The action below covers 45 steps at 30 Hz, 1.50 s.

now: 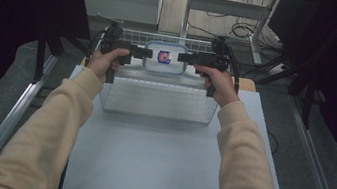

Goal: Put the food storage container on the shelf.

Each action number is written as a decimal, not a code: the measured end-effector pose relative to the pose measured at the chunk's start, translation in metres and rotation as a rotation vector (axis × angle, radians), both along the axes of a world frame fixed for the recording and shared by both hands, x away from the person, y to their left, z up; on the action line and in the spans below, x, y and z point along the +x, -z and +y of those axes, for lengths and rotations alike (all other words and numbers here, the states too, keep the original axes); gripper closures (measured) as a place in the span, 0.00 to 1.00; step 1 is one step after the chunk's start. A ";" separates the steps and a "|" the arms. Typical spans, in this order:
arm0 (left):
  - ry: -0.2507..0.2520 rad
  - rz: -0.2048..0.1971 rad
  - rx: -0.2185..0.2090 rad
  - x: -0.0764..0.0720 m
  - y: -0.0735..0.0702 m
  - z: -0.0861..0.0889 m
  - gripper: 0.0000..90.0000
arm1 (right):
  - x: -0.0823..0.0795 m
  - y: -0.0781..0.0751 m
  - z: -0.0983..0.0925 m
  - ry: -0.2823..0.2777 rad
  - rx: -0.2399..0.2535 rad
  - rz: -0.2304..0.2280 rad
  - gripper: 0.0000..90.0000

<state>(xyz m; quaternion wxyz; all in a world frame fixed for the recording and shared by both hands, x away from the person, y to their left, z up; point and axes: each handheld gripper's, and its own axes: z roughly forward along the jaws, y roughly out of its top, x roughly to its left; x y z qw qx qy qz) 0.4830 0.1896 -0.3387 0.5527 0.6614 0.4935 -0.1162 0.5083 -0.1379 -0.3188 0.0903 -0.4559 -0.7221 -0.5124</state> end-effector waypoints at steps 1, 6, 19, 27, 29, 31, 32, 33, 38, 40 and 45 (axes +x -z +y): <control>-0.004 0.015 -0.006 0.002 0.001 0.001 0.59 | 0.002 0.001 0.001 0.000 0.002 0.011 0.56; -0.024 0.065 -0.044 0.011 0.006 0.002 0.58 | 0.014 0.005 0.000 0.029 0.039 0.105 0.56; -0.048 0.146 -0.105 0.023 0.017 0.005 0.54 | 0.027 0.015 0.001 0.088 0.093 0.220 0.53; -0.084 0.112 -0.063 0.021 0.017 0.005 0.42 | 0.022 0.012 0.007 0.113 0.052 0.165 0.39; -0.129 0.060 -0.036 0.015 0.012 0.007 0.30 | 0.015 0.004 0.008 0.163 0.044 0.096 0.28; -0.146 0.005 0.013 0.008 0.006 0.009 0.25 | 0.008 -0.004 0.006 0.170 0.023 0.036 0.23; -0.146 0.005 0.013 0.008 0.006 0.009 0.24 | 0.008 -0.004 0.006 0.170 0.023 0.036 0.23; -0.146 -0.025 0.044 0.003 0.002 0.009 0.24 | 0.003 -0.008 0.006 0.169 -0.003 -0.002 0.22; -0.143 -0.153 0.143 -0.032 -0.012 0.011 0.23 | -0.027 -0.020 -0.004 0.119 -0.092 -0.168 0.21; -0.135 -0.178 0.168 -0.051 -0.011 0.010 0.23 | -0.053 -0.019 -0.014 0.064 -0.132 -0.262 0.23; -0.082 -0.250 0.217 -0.103 0.004 0.001 0.24 | -0.092 -0.004 -0.037 0.024 -0.119 -0.309 0.24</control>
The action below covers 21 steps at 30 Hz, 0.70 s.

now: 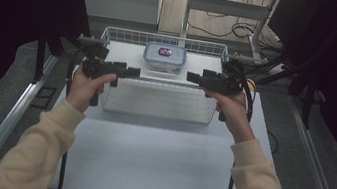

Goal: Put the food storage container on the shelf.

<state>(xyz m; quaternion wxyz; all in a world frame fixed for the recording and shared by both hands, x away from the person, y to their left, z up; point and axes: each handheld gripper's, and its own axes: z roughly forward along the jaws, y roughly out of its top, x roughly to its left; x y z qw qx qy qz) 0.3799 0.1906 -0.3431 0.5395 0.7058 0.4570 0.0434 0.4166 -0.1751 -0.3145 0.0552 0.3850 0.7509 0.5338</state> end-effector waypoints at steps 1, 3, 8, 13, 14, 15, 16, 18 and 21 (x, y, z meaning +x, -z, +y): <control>0.017 -0.007 0.022 -0.018 0.010 -0.003 0.25 | -0.007 0.004 -0.004 -0.002 -0.004 -0.001 0.24; 0.040 0.010 0.017 -0.031 0.023 -0.004 0.25 | -0.019 0.012 -0.012 0.005 -0.036 0.003 0.25; 0.079 0.067 0.055 -0.053 0.061 -0.009 0.26 | -0.045 0.043 -0.023 -0.009 -0.132 0.044 0.26; 0.081 0.097 0.094 -0.065 0.084 -0.009 0.26 | -0.062 0.068 -0.032 -0.027 -0.160 0.077 0.26; 0.078 0.100 0.105 -0.068 0.089 -0.009 0.26 | -0.066 0.074 -0.034 -0.030 -0.167 0.086 0.26; 0.080 0.105 0.125 -0.071 0.094 -0.010 0.26 | -0.070 0.079 -0.036 -0.030 -0.173 0.091 0.26; 0.086 0.109 0.143 -0.074 0.099 -0.011 0.26 | -0.073 0.085 -0.038 -0.029 -0.181 0.095 0.26; 0.093 0.123 0.163 -0.079 0.109 -0.011 0.26 | -0.079 0.095 -0.042 -0.025 -0.197 0.110 0.26; 0.089 0.150 0.185 -0.086 0.123 -0.009 0.26 | -0.089 0.110 -0.047 -0.012 -0.235 0.119 0.26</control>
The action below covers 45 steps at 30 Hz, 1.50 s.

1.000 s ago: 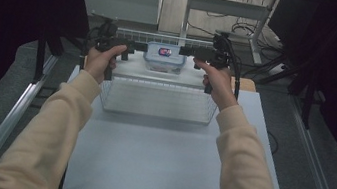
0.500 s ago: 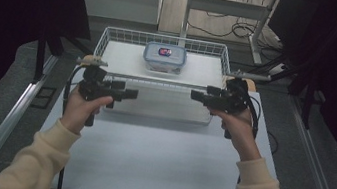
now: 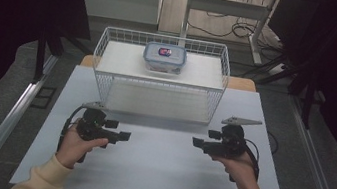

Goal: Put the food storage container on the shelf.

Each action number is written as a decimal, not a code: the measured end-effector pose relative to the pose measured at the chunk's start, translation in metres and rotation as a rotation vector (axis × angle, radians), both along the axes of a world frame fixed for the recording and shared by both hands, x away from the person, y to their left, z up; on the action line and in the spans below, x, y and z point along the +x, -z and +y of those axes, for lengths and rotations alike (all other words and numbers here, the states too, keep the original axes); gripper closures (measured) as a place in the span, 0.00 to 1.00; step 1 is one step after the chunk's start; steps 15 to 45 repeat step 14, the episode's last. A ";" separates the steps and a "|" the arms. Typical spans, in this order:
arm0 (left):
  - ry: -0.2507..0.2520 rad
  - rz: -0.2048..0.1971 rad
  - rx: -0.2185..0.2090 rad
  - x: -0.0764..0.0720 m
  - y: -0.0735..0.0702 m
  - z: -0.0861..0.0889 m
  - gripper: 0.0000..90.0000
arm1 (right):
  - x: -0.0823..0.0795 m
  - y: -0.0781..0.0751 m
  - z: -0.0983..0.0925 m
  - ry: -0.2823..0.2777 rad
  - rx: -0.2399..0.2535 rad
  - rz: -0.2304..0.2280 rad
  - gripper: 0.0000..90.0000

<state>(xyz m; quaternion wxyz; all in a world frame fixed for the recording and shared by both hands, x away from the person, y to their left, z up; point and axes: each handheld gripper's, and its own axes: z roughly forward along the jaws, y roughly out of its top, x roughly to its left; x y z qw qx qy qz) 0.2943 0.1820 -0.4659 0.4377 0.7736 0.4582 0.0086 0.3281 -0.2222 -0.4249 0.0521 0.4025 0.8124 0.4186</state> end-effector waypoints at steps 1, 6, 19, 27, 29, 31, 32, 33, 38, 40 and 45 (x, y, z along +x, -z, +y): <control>0.002 0.008 0.015 -0.001 0.004 0.001 0.26 | -0.003 0.005 -0.001 0.001 -0.009 0.007 0.26; -0.010 0.032 0.031 -0.007 0.016 0.007 0.26 | -0.007 0.021 -0.007 0.013 -0.051 0.028 0.26; -0.008 0.012 0.062 -0.010 0.019 0.004 0.26 | -0.010 0.020 -0.009 0.019 -0.029 0.007 0.26; -0.008 0.012 0.062 -0.010 0.019 0.004 0.26 | -0.010 0.020 -0.009 0.019 -0.029 0.007 0.26; -0.008 0.012 0.062 -0.010 0.019 0.004 0.26 | -0.010 0.020 -0.009 0.019 -0.029 0.007 0.26; -0.008 0.012 0.062 -0.010 0.019 0.004 0.26 | -0.010 0.020 -0.009 0.019 -0.029 0.007 0.26; -0.008 0.012 0.062 -0.010 0.019 0.004 0.26 | -0.010 0.020 -0.009 0.019 -0.029 0.007 0.26; -0.008 0.012 0.062 -0.010 0.019 0.004 0.26 | -0.010 0.020 -0.009 0.019 -0.029 0.007 0.26; -0.008 0.012 0.062 -0.010 0.019 0.004 0.26 | -0.010 0.020 -0.009 0.019 -0.029 0.007 0.26; -0.008 0.012 0.062 -0.010 0.019 0.004 0.26 | -0.010 0.020 -0.009 0.019 -0.029 0.007 0.26; -0.008 0.012 0.062 -0.010 0.019 0.004 0.26 | -0.010 0.020 -0.009 0.019 -0.029 0.007 0.26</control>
